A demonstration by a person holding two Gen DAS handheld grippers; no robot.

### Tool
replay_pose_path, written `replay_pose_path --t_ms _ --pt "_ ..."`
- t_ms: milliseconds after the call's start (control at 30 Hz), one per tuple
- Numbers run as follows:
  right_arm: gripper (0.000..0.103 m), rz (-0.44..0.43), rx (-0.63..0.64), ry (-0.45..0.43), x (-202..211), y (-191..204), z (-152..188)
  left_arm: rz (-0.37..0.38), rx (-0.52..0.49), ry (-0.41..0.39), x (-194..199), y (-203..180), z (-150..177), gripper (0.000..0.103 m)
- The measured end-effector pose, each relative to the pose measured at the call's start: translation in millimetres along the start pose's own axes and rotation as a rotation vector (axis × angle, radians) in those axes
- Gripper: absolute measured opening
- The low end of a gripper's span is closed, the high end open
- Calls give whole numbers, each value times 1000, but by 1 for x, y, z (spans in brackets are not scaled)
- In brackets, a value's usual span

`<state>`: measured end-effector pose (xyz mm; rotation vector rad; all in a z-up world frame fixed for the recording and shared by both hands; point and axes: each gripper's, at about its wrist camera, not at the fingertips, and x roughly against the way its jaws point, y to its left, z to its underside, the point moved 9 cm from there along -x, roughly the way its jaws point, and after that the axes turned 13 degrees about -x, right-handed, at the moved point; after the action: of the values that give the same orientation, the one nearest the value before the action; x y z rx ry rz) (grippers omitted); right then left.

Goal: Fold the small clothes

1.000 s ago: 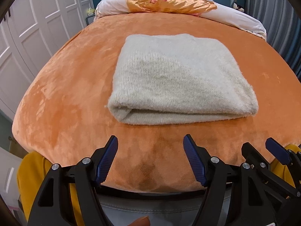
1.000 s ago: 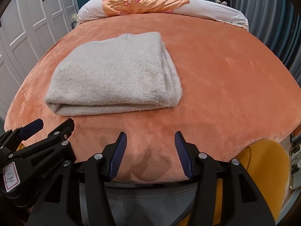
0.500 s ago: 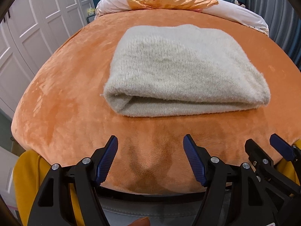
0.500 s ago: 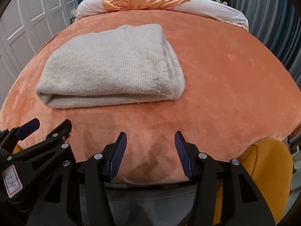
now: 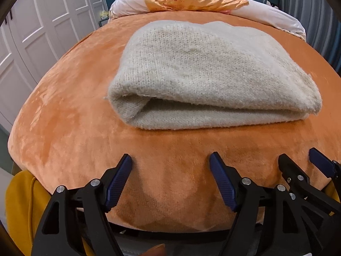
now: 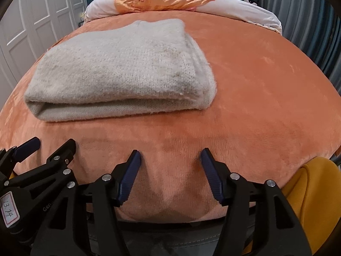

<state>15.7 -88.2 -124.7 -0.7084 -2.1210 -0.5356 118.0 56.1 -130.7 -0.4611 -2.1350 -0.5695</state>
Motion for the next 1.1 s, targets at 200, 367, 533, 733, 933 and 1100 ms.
replay_pose_path --t_ms 200,367,533,733,933,1100 --pt "60 6 13 -26 0 2 3 -4 11 -40 -1 3 3 81" --pt "65 10 1 -34 -1 0 6 -8 19 -53 -1 3 3 82" --pt "66 8 -2 -35 -2 -3 5 -7 21 -60 -2 4 3 82" --pt "66 8 -1 -35 -3 -3 5 -8 23 -62 -2 4 3 82" --pt "66 6 0 -35 -3 -4 4 -8 22 -61 -2 5 4 82" --pt "66 5 2 -36 -3 -5 4 -8 21 -62 -2 6 4 82"
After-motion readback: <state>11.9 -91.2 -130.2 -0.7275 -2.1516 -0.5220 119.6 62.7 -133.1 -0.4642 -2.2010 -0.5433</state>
